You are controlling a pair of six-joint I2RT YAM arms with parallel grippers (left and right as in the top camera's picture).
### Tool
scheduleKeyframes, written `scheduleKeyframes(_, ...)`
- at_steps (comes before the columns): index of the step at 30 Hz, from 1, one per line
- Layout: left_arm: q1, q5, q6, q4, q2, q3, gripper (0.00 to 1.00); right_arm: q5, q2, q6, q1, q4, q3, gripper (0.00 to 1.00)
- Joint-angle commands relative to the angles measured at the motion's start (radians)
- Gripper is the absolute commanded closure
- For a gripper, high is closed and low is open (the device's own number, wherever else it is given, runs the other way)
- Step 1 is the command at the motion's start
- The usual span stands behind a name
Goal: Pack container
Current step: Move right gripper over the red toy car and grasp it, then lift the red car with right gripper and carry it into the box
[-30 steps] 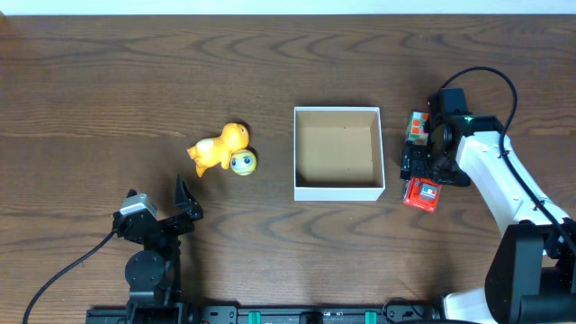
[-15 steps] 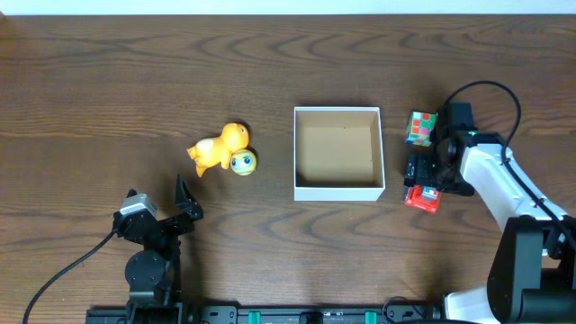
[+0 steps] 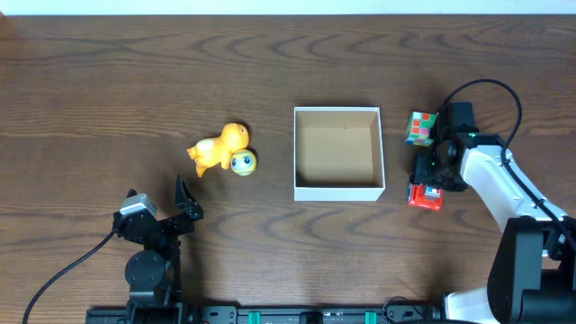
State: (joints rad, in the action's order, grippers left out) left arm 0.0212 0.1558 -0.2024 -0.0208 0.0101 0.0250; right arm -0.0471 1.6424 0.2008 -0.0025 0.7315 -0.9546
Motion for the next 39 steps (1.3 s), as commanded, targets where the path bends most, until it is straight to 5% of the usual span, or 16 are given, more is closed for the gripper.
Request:
scheduleKeyframes(1,-0.005,0.001,0.017,-0.035,-0.006,-0.021,0.02,0.007,0.011,0.012,-0.008,0.003,-0.003,0.46)
scheduleKeyframes(10,-0.005,0.001,0.017,-0.035,-0.006,-0.021,0.02,0.002,-0.028,0.011,-0.004,0.129,-0.178,0.47)
scheduleKeyframes(15,-0.005,0.001,0.017,-0.035,-0.006,-0.021,0.02,0.001,-0.064,-0.007,-0.003,0.163,-0.241,0.34)
scheduleKeyframes(22,-0.005,0.001,0.017,-0.035,-0.006,-0.021,0.02,0.041,-0.066,-0.007,0.014,0.164,-0.241,0.38)
scheduleKeyframes(25,-0.005,0.001,0.017,-0.035,-0.006,-0.021,0.02,0.039,-0.066,-0.007,0.018,0.158,-0.241,0.32)
scheduleKeyframes(30,-0.005,0.001,0.017,-0.035,-0.006,-0.021,0.02,-0.013,-0.064,-0.029,0.014,0.133,-0.240,0.08)
scheduleKeyframes(39,-0.005,0.001,0.017,-0.035,-0.006,-0.021,0.02,-0.068,0.045,-0.022,-0.010,0.035,-0.212,0.05)
